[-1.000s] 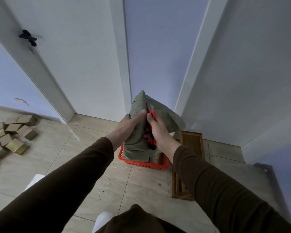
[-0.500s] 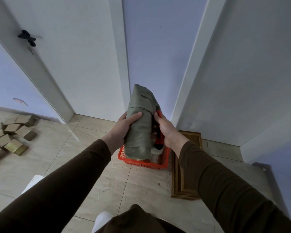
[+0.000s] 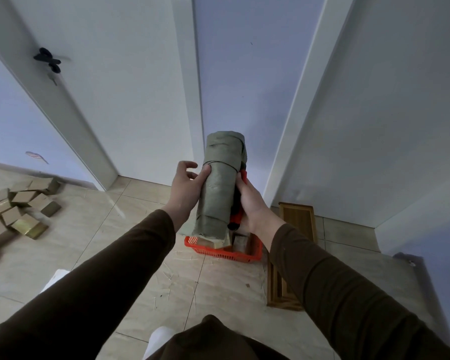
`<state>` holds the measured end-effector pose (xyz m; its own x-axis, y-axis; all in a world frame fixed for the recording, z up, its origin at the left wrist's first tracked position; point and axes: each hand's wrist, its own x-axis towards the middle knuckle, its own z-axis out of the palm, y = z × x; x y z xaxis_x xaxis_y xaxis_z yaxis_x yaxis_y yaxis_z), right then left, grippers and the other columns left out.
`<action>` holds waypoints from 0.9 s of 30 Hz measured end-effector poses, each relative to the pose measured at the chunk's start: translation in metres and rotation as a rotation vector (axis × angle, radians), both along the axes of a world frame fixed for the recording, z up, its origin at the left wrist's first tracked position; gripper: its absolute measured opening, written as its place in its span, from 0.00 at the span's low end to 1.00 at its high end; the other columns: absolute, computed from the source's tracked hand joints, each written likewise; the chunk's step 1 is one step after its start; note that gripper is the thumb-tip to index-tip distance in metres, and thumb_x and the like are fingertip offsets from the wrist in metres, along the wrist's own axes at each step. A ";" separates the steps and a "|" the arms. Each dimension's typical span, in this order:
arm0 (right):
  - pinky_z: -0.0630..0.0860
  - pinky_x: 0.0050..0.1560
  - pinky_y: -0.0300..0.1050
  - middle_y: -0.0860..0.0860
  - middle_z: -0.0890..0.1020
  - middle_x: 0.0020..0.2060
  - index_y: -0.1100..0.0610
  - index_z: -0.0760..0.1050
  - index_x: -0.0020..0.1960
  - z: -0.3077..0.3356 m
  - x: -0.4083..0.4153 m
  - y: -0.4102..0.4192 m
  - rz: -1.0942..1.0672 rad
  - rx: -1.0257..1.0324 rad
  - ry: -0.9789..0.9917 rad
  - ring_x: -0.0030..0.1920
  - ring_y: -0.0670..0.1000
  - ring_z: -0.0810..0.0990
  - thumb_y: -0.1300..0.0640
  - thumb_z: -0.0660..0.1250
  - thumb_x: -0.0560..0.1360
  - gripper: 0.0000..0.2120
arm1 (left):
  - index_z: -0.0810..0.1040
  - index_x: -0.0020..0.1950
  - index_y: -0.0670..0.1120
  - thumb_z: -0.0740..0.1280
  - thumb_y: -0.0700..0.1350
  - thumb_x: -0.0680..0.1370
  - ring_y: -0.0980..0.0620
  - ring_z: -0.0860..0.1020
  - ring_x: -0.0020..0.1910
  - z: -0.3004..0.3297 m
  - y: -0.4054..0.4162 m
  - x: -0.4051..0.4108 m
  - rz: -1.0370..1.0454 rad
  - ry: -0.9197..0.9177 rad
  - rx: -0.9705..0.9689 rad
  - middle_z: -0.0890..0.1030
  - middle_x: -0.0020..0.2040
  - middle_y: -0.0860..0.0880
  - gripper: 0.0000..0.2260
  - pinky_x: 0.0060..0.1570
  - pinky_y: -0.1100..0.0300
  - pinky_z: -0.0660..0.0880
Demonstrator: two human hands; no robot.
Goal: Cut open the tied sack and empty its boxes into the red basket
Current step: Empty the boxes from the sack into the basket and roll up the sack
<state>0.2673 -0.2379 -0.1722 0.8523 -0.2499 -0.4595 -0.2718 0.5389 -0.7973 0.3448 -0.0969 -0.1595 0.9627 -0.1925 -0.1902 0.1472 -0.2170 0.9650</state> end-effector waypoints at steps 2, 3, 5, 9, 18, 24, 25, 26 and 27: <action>0.74 0.71 0.62 0.51 0.77 0.72 0.43 0.66 0.80 0.000 0.001 0.002 -0.017 -0.206 -0.009 0.72 0.58 0.75 0.37 0.58 0.84 0.26 | 0.78 0.61 0.51 0.70 0.53 0.82 0.50 0.80 0.43 -0.001 0.000 0.005 -0.025 -0.112 0.111 0.81 0.49 0.49 0.10 0.39 0.57 0.77; 0.76 0.68 0.56 0.47 0.77 0.69 0.43 0.64 0.80 0.001 0.002 0.004 -0.030 -0.327 -0.029 0.72 0.56 0.74 0.38 0.57 0.85 0.25 | 0.79 0.62 0.51 0.67 0.53 0.83 0.50 0.81 0.44 -0.001 -0.001 0.007 -0.044 -0.135 0.153 0.83 0.50 0.48 0.11 0.42 0.56 0.78; 0.76 0.59 0.42 0.40 0.77 0.61 0.46 0.64 0.81 0.001 0.005 0.006 -0.026 -0.522 -0.057 0.71 0.53 0.75 0.41 0.57 0.86 0.25 | 0.78 0.66 0.50 0.64 0.64 0.81 0.52 0.81 0.51 0.001 -0.005 0.004 -0.075 -0.087 0.158 0.83 0.56 0.50 0.22 0.51 0.53 0.79; 0.79 0.66 0.52 0.48 0.74 0.75 0.45 0.61 0.83 0.004 0.014 0.008 0.047 -0.650 -0.055 0.67 0.50 0.78 0.42 0.57 0.86 0.26 | 0.69 0.69 0.53 0.75 0.74 0.65 0.54 0.83 0.53 -0.001 -0.012 -0.009 -0.107 0.079 0.037 0.82 0.56 0.54 0.41 0.51 0.54 0.83; 0.85 0.31 0.52 0.39 0.80 0.53 0.32 0.50 0.82 0.002 0.015 -0.009 -0.096 -0.684 -0.088 0.29 0.50 0.84 0.43 0.57 0.86 0.28 | 0.75 0.66 0.48 0.80 0.61 0.70 0.47 0.87 0.53 -0.016 -0.006 -0.004 -0.080 0.211 -0.132 0.86 0.58 0.46 0.31 0.53 0.50 0.85; 0.86 0.48 0.62 0.57 0.85 0.52 0.48 0.66 0.79 0.001 0.021 -0.021 -0.033 -0.573 0.101 0.44 0.58 0.87 0.42 0.55 0.87 0.23 | 0.76 0.65 0.48 0.80 0.57 0.72 0.46 0.88 0.52 -0.008 -0.009 -0.009 -0.121 0.174 -0.268 0.86 0.58 0.44 0.28 0.47 0.51 0.86; 0.83 0.58 0.64 0.58 0.83 0.60 0.49 0.66 0.80 0.000 0.022 -0.022 -0.014 -0.545 0.122 0.55 0.60 0.85 0.42 0.56 0.87 0.24 | 0.76 0.66 0.47 0.80 0.56 0.73 0.46 0.88 0.52 -0.006 -0.011 -0.009 -0.132 0.180 -0.302 0.86 0.59 0.43 0.27 0.46 0.52 0.85; 0.80 0.64 0.64 0.58 0.81 0.65 0.50 0.67 0.79 -0.001 0.021 -0.023 -0.002 -0.484 0.135 0.62 0.61 0.82 0.41 0.56 0.86 0.24 | 0.76 0.66 0.46 0.79 0.55 0.74 0.46 0.88 0.52 -0.004 -0.012 -0.008 -0.147 0.193 -0.331 0.86 0.60 0.42 0.26 0.47 0.51 0.85; 0.79 0.66 0.64 0.58 0.80 0.66 0.50 0.69 0.77 -0.001 0.020 -0.023 0.010 -0.400 0.135 0.65 0.62 0.81 0.40 0.57 0.86 0.24 | 0.76 0.67 0.46 0.78 0.55 0.75 0.44 0.88 0.54 -0.002 -0.013 -0.007 -0.171 0.214 -0.354 0.85 0.61 0.40 0.26 0.49 0.49 0.85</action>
